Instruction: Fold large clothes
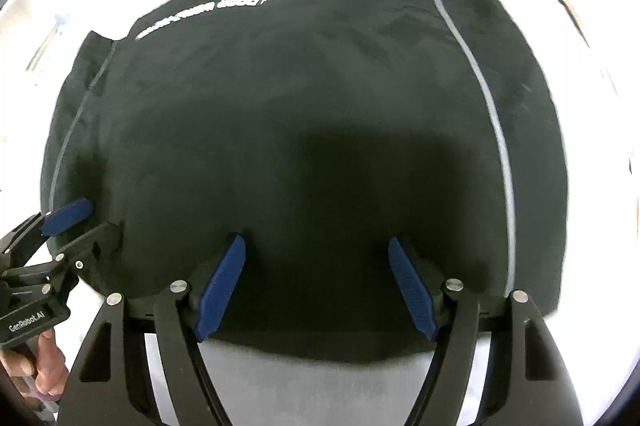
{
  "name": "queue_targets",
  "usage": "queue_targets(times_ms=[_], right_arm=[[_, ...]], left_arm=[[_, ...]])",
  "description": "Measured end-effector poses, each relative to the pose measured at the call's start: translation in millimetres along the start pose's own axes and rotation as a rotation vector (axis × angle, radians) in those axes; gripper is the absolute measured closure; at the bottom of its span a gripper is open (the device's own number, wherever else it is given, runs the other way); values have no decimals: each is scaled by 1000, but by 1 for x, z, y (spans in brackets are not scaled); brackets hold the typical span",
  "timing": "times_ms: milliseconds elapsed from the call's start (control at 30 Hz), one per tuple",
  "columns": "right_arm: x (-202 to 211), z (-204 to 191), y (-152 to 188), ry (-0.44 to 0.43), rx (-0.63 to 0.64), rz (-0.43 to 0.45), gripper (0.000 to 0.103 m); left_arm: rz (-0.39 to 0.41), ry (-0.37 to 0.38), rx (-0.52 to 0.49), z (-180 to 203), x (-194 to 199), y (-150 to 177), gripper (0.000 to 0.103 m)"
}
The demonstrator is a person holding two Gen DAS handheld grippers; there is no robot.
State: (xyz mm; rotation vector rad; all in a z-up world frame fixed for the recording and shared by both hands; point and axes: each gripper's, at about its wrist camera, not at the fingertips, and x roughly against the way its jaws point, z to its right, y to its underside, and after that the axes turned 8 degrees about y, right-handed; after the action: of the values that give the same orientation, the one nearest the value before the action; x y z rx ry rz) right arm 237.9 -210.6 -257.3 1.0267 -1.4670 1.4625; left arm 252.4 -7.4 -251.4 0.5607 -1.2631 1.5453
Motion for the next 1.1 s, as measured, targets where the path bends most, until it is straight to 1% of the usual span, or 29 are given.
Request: queue_targets(times_ms=[67, 100, 133, 200, 267, 300, 333, 400, 467, 500, 533, 567, 600, 633, 667, 733, 800, 867, 933, 1033, 1100], right_arm=[[4, 4, 14, 13, 7, 1, 27], [1, 4, 20, 26, 19, -10, 28], [-5, 3, 25, 36, 32, -23, 28], [-9, 5, 27, 35, 30, -36, 28], [-4, 6, 23, 24, 21, -41, 28], [1, 4, 19, 10, 11, -38, 28], [10, 11, 18, -21, -9, -30, 27], [25, 26, 16, -53, -44, -11, 27], [42, 45, 16, -52, -78, 16, 27], [51, 49, 15, -45, -94, 28, 27], [54, 61, 9, -42, -107, 39, 27], [65, 74, 16, -35, -126, 53, 27], [73, 85, 19, -26, -144, 65, 27], [78, 95, 18, -15, -160, 76, 26], [78, 102, 3, -7, -169, 83, 25], [75, 108, -9, 15, -189, 99, 23], [70, 121, -25, 42, -201, 106, 22], [65, 133, -35, 59, -213, 103, 22], [57, 143, -46, 60, -219, 99, 22], [33, 152, -63, 45, -225, 74, 22], [16, 158, -72, 29, -230, 58, 22]], left_arm=[[2, -25, -11, 5, 6, 8, 28], [-41, -69, -6, 3, -2, 12, 28], [-68, -85, 2, 1, -10, 14, 28], [-90, -83, 33, -6, -21, 15, 28], [-82, -78, 48, -4, -16, 11, 28], [-66, -63, 44, -2, -6, 9, 28], [-49, -50, 35, 0, 2, 8, 28], [-14, -45, 21, 1, 21, 7, 28], [27, -36, 33, -6, 42, 5, 28], [50, -26, 57, -14, 56, 4, 28], [64, -25, 78, -21, 66, 3, 28], [80, -28, 103, -29, 74, 2, 28], [108, -26, 137, -48, 89, -4, 28], [128, -27, 159, -57, 98, -6, 28], [146, -34, 174, -66, 107, -7, 28], [185, -51, 204, -87, 118, -19, 28], [203, -64, 238, -111, 128, -27, 28], [199, -58, 260, -127, 127, -40, 28], [189, -37, 275, -146, 117, -52, 28], [149, -38, 320, -167, 91, -64, 28], [144, -53, 339, -178, 77, -66, 28]])
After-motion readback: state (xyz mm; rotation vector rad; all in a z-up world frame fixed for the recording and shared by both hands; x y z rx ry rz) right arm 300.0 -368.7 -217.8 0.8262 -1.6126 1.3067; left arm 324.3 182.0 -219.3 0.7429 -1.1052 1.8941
